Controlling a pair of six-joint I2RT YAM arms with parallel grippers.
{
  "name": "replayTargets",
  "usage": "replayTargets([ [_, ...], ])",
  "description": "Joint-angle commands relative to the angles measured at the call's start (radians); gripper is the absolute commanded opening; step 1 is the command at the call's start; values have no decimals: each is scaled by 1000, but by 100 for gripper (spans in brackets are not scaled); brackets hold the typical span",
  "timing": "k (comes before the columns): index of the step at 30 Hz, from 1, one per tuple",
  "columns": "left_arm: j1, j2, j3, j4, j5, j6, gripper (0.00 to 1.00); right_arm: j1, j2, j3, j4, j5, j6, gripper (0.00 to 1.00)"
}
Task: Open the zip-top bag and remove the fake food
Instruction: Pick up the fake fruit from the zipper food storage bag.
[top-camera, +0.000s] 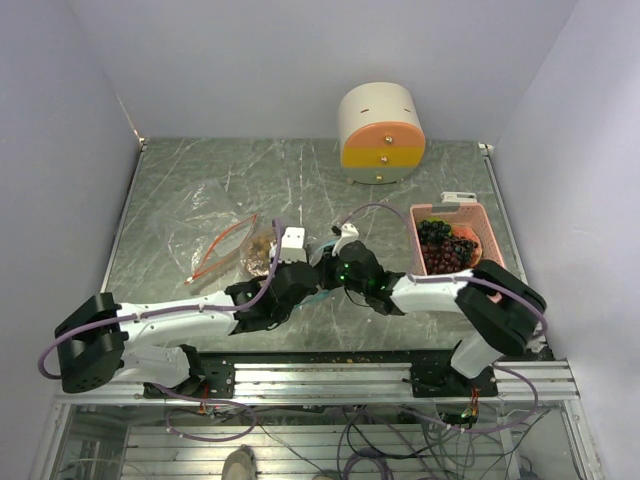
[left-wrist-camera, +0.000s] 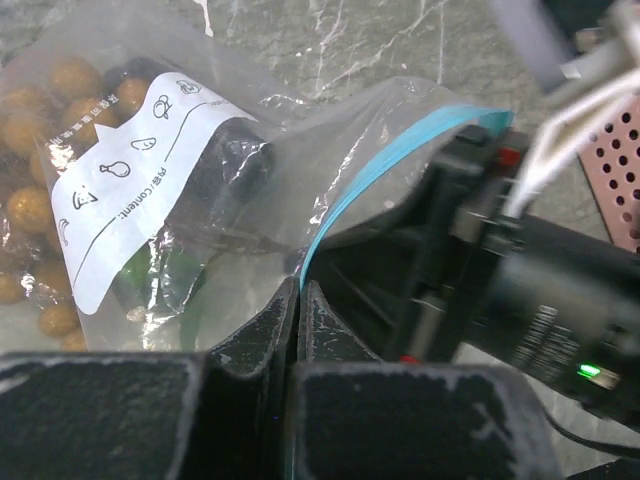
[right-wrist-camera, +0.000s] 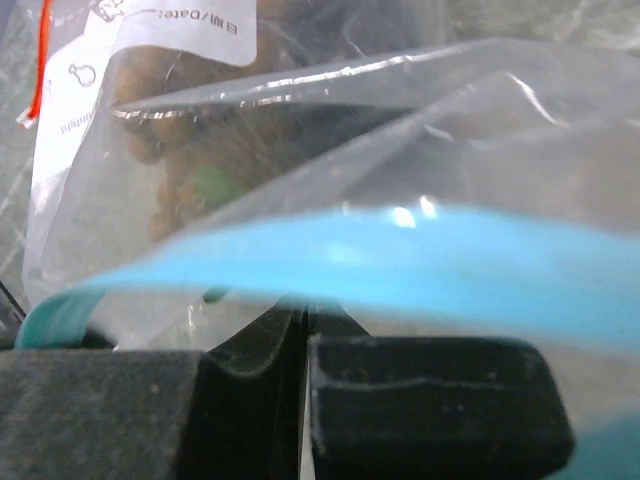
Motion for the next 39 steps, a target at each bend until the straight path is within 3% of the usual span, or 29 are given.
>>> replayTargets([
  [1,0,-56,25,6,3,39,10,1,110,75,176,-58,57,0],
  [3,0,-76,22,-4,2,44,15,3,151,96,208,-75,78,0],
  [14,6,-300,-104,-124,-152,-20,66,-15,269,172,241,-84,59,8],
  [16,23,-322,-116,-151,-168,-29,66,-15,290,178,249,-86,50,10],
  [21,76,-323,-131,-190,-166,-52,66,-15,329,202,232,-68,11,35],
  [28,192,-263,-169,-122,-36,-43,67,-14,379,241,193,-52,-95,58],
  [35,258,-170,-194,-35,96,-24,67,-11,439,259,201,-92,-157,63],
  [39,288,-119,-205,12,143,-12,65,-10,457,267,209,-108,-169,56],
])
